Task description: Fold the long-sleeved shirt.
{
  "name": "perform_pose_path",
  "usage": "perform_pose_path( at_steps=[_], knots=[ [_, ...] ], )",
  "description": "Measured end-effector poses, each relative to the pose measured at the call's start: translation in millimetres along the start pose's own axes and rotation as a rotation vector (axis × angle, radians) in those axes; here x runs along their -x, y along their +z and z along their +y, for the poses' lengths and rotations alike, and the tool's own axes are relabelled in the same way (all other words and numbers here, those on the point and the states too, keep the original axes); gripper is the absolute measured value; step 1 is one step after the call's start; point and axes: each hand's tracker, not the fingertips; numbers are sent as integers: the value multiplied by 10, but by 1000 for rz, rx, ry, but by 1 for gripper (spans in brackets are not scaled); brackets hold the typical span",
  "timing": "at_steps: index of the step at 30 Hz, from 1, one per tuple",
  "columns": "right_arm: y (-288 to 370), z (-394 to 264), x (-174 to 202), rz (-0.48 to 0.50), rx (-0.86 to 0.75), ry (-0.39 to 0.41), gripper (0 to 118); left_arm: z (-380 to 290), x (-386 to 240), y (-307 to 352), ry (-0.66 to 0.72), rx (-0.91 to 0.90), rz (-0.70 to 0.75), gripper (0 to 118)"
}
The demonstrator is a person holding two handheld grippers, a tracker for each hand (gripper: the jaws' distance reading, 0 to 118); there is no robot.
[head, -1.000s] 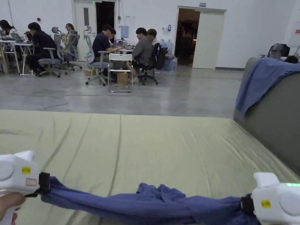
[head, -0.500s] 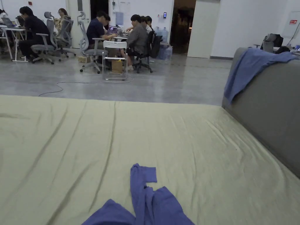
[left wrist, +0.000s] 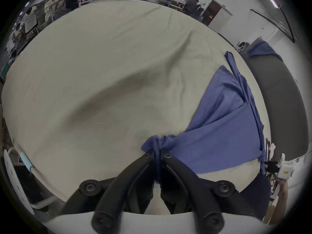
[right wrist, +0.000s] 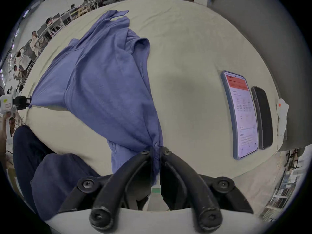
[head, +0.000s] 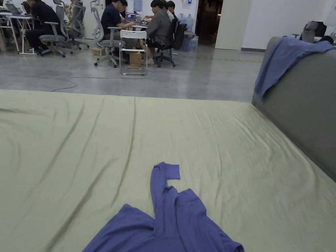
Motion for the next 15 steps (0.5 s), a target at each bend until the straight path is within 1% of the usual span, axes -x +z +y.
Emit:
perform_pose_path(
  at_steps=[1,2,3,4,5,8,9,10,11,12,13,14,15],
  knots=[
    [30,-13,-36,5,-5,-5,39,24,6,16,10,-9,-6,11],
    [89,-12,-62,7,-11,-11,67,18,18,50,20,-16,-19,33],
    [166,-1,-84,-41,-12,2,97,34,14,109,21,-21,-22,82],
    [284,-19,-109,-92,-24,8,102,34,-5,216,18,-41,-17,112],
    [445,-35,-149,-113,-56,9,102,3,-58,366,4,-75,-13,118],
    [937,-90,-183,-60,-234,-46,102,-134,-178,867,-49,-253,-82,117],
    [1044,-110,-171,-46,-262,-65,102,-179,-211,961,-56,-274,-80,118],
    [1134,-120,-134,-33,-288,-80,102,-306,-335,1062,-50,-249,-69,117],
    [1191,-127,-78,-11,-296,-97,102,-369,-372,1123,-55,-200,-75,117],
    [1207,-153,-23,26,-305,-111,99,-452,-404,1148,-51,-165,-87,106],
    [1200,-174,34,69,-340,-110,86,-544,-442,1197,-41,-205,-96,67],
    [1170,-179,116,84,-353,-100,51,-555,-436,1154,-43,-216,-76,5],
    [1103,-168,198,91,-333,-112,0,-616,-483,1128,-32,-220,-30,0]
  ],
)
